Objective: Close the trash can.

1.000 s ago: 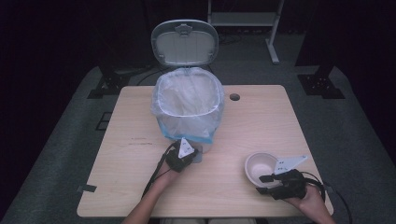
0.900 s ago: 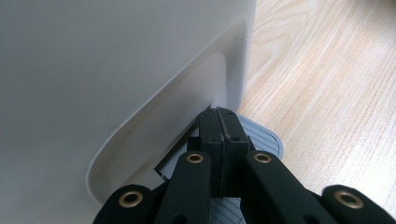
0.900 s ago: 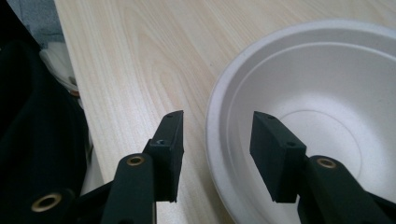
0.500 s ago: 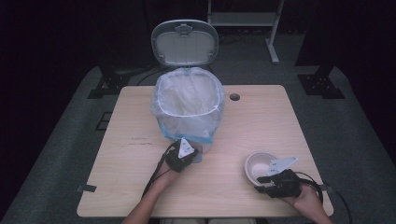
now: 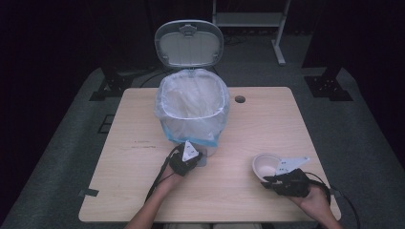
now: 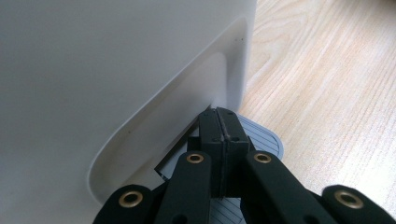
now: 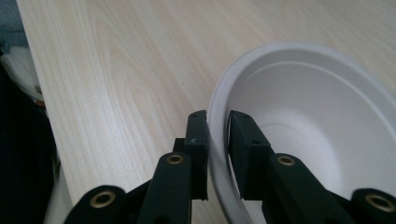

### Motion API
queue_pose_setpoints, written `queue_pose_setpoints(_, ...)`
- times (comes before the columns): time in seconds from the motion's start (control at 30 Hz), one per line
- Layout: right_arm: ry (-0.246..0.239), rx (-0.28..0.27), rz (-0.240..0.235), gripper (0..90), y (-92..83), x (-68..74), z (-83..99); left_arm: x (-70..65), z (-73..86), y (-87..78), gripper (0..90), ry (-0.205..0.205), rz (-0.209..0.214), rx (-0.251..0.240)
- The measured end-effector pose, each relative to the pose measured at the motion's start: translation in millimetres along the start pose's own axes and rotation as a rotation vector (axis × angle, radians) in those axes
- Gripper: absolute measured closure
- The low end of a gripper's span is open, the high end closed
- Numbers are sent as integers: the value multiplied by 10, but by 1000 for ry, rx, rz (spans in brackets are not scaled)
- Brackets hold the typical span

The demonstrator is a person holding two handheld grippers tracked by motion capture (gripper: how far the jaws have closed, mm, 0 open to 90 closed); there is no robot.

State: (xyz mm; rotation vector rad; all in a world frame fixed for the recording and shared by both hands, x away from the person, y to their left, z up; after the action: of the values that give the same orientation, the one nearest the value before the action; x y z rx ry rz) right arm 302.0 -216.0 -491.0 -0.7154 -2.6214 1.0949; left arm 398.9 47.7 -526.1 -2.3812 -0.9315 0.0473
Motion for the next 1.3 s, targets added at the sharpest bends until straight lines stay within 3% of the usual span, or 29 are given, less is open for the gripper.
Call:
queue_pose_setpoints(0.33, 7, -18, 18, 821, -144, -63, -235, 4, -1, -1, 900, 3, -2, -1)
queue_pose_setpoints(0.53, 29, -17, 3, 830, -229, -118, -365, 4, -2, 0, 900, 3, -2, -3)
queue_pose_setpoints(0.8, 69, -67, -36, 830, -344, -159, -540, 3, -3, 1, 900, 3, -2, -4)
queue_pose_setpoints(1.3, 45, -82, -51, 831, -493, -164, -876, -1, 2, -2, 900, 1, -1, 2)
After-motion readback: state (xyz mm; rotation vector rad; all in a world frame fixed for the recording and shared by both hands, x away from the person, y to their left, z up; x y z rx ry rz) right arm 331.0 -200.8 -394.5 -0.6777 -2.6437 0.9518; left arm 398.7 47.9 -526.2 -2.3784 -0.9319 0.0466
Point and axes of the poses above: each handheld gripper's, and its own axes: y roughly forward along the jaws, z roughly out of its underside, x roughly to its left, the point moved 8 cm from there along y, roughly forward along the jaws, and after that the axes turned 3 degrees about -x, right-handed, at the moved point
